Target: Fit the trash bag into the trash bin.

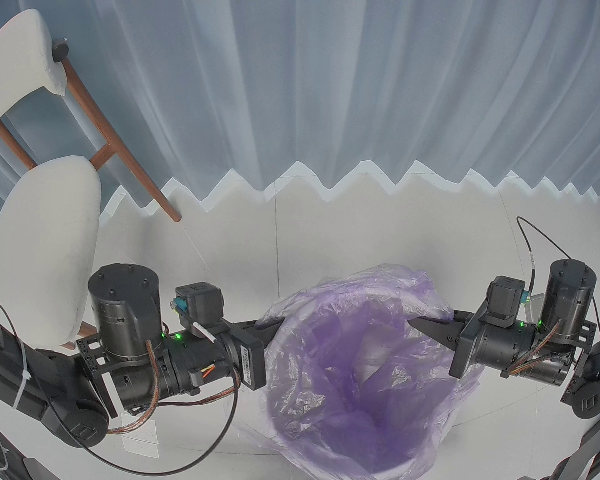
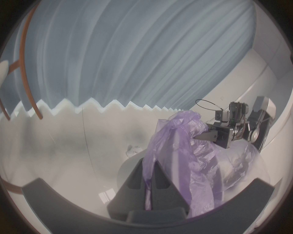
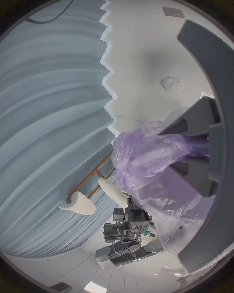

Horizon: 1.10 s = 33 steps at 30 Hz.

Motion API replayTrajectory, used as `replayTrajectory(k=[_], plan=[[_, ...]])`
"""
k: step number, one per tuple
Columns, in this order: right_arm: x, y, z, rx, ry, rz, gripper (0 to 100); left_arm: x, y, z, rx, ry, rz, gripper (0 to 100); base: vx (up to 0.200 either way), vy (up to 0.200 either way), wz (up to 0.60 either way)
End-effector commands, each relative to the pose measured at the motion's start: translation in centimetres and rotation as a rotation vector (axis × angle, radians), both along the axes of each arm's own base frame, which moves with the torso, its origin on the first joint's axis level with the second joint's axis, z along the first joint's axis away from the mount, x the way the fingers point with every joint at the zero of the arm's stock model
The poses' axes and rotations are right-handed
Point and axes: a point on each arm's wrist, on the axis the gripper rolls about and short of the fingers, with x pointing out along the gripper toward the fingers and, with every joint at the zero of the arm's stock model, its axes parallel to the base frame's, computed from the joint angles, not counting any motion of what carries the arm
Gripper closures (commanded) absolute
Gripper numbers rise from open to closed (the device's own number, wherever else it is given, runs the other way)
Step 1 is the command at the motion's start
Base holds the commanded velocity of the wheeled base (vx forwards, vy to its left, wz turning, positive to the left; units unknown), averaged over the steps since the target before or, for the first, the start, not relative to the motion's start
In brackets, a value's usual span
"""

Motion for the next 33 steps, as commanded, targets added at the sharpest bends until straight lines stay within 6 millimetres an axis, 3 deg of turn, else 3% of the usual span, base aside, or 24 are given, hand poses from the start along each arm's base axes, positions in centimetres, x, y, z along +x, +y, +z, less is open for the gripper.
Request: replayTrajectory(k=[1, 8, 19, 33], plan=[[-0.2, -0.4, 0.3, 0.013, -0.007, 0.015, 100, 0.6, 0.7, -0.1, -0.041, 0.052, 0.019, 100, 0.0, 0.0, 0.0], [-0.8, -0.6, -0.4, 0.021, 0.017, 0.101, 100, 1.6, 0.7, -0.1, -0.214, 0.242, 0.068, 100, 0.0, 0.0, 0.0], [-1.7, -0.8, -1.4, 0.014, 0.057, 0.195, 100, 3.4, -0.7, 1.9, -0.331, 0.338, 0.096, 100, 0.0, 0.0, 0.0], [-1.4, -0.7, -0.7, 0.036, 0.033, 0.208, 100, 2.8, 0.5, -0.7, -0.281, 0.488, 0.182, 100, 0.0, 0.0, 0.0]])
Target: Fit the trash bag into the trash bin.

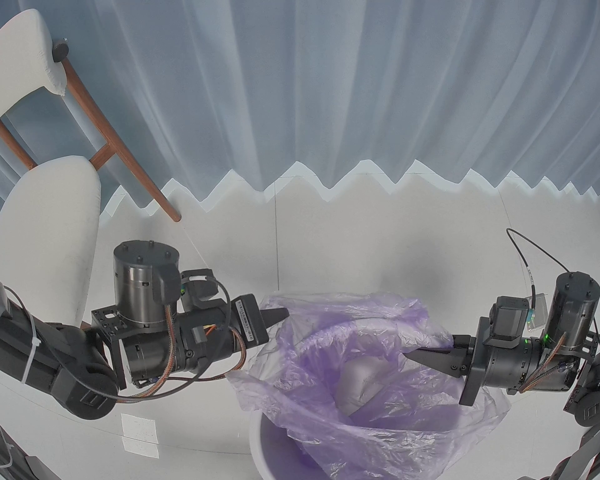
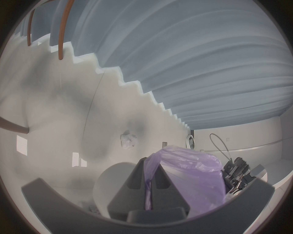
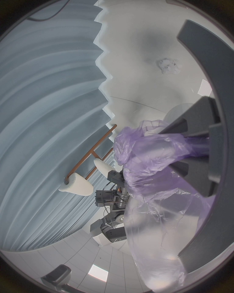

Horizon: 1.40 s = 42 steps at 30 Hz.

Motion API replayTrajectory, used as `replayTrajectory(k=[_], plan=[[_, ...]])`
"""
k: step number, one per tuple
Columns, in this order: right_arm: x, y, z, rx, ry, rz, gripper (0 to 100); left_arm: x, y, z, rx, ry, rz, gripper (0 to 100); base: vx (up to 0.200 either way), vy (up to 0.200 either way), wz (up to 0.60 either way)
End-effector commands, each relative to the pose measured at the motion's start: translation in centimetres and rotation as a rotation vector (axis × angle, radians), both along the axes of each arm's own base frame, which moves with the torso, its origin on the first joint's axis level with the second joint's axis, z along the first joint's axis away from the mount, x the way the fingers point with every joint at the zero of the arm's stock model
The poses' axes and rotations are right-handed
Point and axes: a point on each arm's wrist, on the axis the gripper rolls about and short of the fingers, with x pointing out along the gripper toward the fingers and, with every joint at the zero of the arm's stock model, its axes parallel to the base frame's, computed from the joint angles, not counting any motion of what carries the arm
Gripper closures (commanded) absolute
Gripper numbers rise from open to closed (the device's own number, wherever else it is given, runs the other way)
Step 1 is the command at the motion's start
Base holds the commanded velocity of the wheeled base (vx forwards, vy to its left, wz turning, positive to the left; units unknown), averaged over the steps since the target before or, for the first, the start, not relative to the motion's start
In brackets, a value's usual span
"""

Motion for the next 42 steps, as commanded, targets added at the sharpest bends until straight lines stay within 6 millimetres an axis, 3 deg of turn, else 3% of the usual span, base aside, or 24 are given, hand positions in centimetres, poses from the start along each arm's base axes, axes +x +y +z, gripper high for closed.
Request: replayTrajectory(k=[1, 5, 14, 19, 30, 31, 36, 42], plan=[[0.0, -0.1, 0.2, 0.005, -0.006, -0.004, 100, -0.2, 0.5, -0.8, 0.019, 0.028, 0.011, 100, 0.0, 0.0, 0.0], [0.2, -0.4, 0.1, 0.004, -0.002, -0.023, 100, -0.6, 1.2, -1.5, 0.032, 0.046, 0.025, 100, 0.0, 0.0, 0.0], [2.9, -2.0, 1.2, 0.027, -0.044, -0.15, 100, -2.6, 3.5, 1.4, -0.022, -0.036, 0.055, 100, 0.0, 0.0, 0.0], [3.3, -2.1, 1.2, 0.028, -0.042, -0.162, 100, -3.1, 3.6, 0.0, 0.011, -0.007, 0.046, 100, 0.0, 0.0, 0.0], [4.1, -1.8, 0.8, 0.019, -0.03, -0.177, 100, -1.1, 2.8, -1.9, 0.026, -0.026, 0.124, 100, 0.0, 0.0, 0.0], [4.2, -1.7, 0.9, 0.022, -0.033, -0.177, 100, -1.1, 2.8, -1.9, 0.024, -0.032, 0.135, 0, 0.0, 0.0, 0.0], [4.5, -1.6, 0.9, 0.021, -0.034, -0.182, 100, -1.5, 2.9, -1.8, 0.019, -0.039, 0.139, 0, 0.0, 0.0, 0.0], [6.3, -1.0, 0.3, -0.007, -0.04, -0.296, 100, -4.2, 5.5, 0.9, -0.038, -0.12, 0.19, 0, 0.0, 0.0, 0.0]])
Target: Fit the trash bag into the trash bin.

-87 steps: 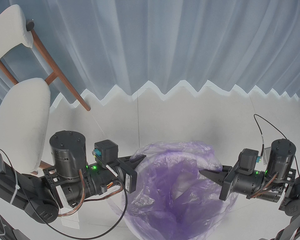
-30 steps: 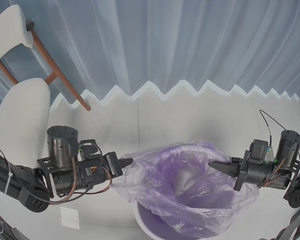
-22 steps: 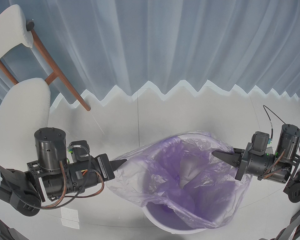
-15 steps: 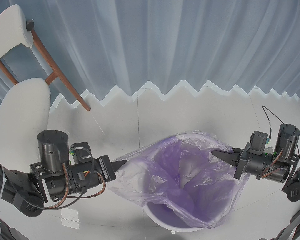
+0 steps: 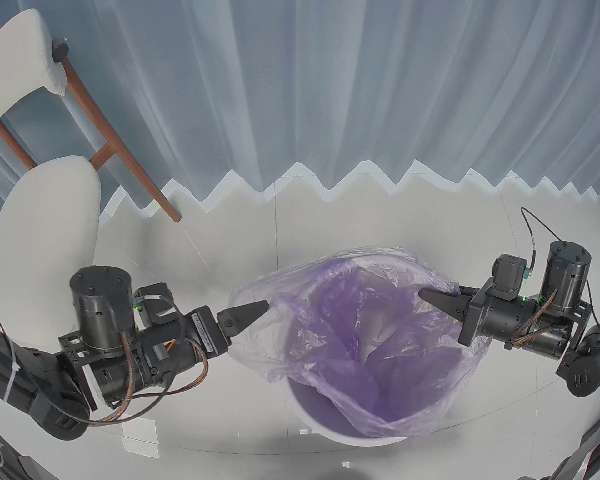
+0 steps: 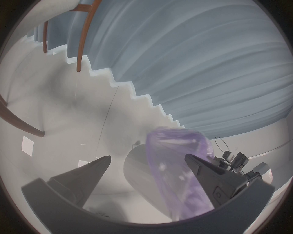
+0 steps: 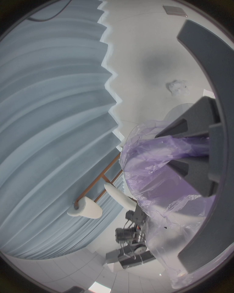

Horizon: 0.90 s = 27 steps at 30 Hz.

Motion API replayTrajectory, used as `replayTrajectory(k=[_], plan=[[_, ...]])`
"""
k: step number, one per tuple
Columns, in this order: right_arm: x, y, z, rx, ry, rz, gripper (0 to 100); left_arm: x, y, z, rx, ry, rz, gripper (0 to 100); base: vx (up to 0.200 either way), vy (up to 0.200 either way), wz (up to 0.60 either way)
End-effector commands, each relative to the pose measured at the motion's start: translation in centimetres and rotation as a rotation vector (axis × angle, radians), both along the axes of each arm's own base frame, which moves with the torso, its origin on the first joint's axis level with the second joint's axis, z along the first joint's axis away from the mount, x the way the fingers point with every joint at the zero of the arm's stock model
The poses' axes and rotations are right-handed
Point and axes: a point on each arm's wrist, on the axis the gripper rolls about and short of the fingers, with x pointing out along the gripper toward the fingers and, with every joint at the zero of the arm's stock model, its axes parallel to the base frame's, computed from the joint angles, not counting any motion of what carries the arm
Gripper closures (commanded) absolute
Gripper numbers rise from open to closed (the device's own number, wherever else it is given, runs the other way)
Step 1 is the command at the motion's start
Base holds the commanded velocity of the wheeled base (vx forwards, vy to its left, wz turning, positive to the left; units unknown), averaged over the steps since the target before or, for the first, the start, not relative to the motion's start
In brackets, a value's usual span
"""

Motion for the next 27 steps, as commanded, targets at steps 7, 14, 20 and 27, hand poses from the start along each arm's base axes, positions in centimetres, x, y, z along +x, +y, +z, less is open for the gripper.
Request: replayTrajectory(k=[7, 14, 20, 27], plan=[[3.7, 1.2, -1.8, -0.041, -0.051, -0.226, 100, -4.5, 5.5, 3.3, -0.069, -0.122, 0.127, 0, 0.0, 0.0, 0.0], [6.1, 2.1, -1.9, -0.045, -0.172, -0.341, 100, -5.9, 5.8, 7.1, -0.135, -0.063, 0.122, 0, 0.0, 0.0, 0.0], [6.6, 2.7, -1.7, -0.041, -0.204, -0.333, 100, -5.1, 3.6, 7.7, -0.147, 0.015, 0.044, 0, 0.0, 0.0, 0.0], [6.4, 3.1, -1.8, -0.049, -0.221, -0.314, 100, -1.7, -1.3, 7.3, -0.131, 0.149, -0.027, 0, 0.0, 0.0, 0.0]])
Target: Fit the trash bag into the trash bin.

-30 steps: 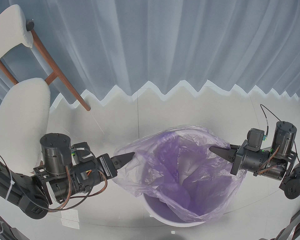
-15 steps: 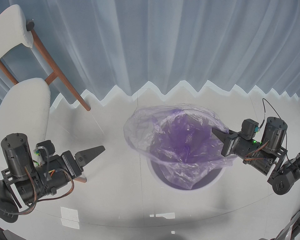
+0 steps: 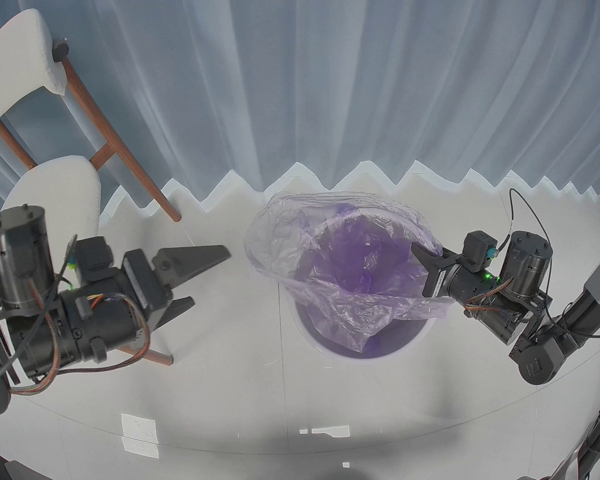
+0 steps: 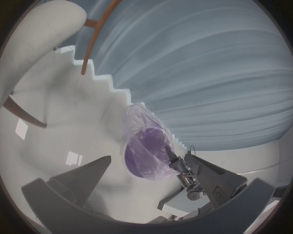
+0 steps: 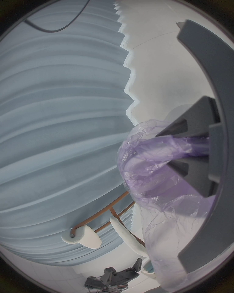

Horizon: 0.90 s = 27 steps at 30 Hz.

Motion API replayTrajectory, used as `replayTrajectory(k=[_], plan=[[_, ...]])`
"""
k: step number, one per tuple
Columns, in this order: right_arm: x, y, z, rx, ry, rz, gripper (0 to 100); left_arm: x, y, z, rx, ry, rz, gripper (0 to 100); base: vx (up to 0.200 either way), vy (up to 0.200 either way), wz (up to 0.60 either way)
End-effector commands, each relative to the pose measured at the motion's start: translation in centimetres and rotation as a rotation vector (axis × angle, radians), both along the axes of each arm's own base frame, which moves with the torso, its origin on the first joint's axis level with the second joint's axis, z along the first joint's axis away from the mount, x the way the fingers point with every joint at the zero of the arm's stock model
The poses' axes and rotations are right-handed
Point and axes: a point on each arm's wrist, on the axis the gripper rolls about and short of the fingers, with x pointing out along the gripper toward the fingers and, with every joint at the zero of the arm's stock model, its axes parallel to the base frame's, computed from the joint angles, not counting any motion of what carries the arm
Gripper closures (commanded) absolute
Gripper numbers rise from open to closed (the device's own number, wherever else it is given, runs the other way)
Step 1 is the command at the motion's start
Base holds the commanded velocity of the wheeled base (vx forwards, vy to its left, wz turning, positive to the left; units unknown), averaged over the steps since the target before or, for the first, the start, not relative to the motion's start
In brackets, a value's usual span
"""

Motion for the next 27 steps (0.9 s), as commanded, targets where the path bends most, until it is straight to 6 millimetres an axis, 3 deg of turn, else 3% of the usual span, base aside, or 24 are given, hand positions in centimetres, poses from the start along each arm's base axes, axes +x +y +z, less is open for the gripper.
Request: replayTrajectory(k=[1, 8, 15, 16, 21, 23, 24, 27], plan=[[0.0, 0.7, -0.3, -0.01, -0.002, 0.019, 100, 2.6, -4.6, -1.5, 0.061, 0.166, -0.086, 0, 0.0, 0.0, 0.0], [-1.0, 2.3, -0.4, -0.007, -0.006, 0.079, 100, 4.1, -7.2, -3.1, 0.113, 0.277, -0.111, 0, 0.0, 0.0, 0.0], [-1.2, 2.6, -0.4, -0.009, -0.005, 0.088, 100, 6.1, -9.1, -4.7, 0.146, 0.311, -0.104, 0, 0.0, 0.0, 0.0], [-1.2, 2.6, -0.4, -0.007, -0.002, 0.087, 100, 6.2, -9.4, -4.5, 0.143, 0.306, -0.107, 100, 0.0, 0.0, 0.0], [0.3, 1.8, -0.2, 0.032, 0.0, 0.037, 100, 2.7, -9.9, -3.3, 0.179, 0.293, -0.177, 100, 0.0, 0.0, 0.0], [0.3, 1.8, -0.2, 0.032, 0.0, 0.037, 100, 2.7, -9.9, -3.3, 0.179, 0.293, -0.177, 100, 0.0, 0.0, 0.0], [1.2, 1.6, 0.1, 0.063, 0.001, -0.003, 100, 1.4, -10.2, -3.4, 0.219, 0.307, -0.192, 100, 0.0, 0.0, 0.0], [1.7, 1.8, 0.1, 0.085, 0.012, -0.023, 100, 0.8, -11.0, -3.5, 0.234, 0.302, -0.216, 100, 0.0, 0.0, 0.0]])
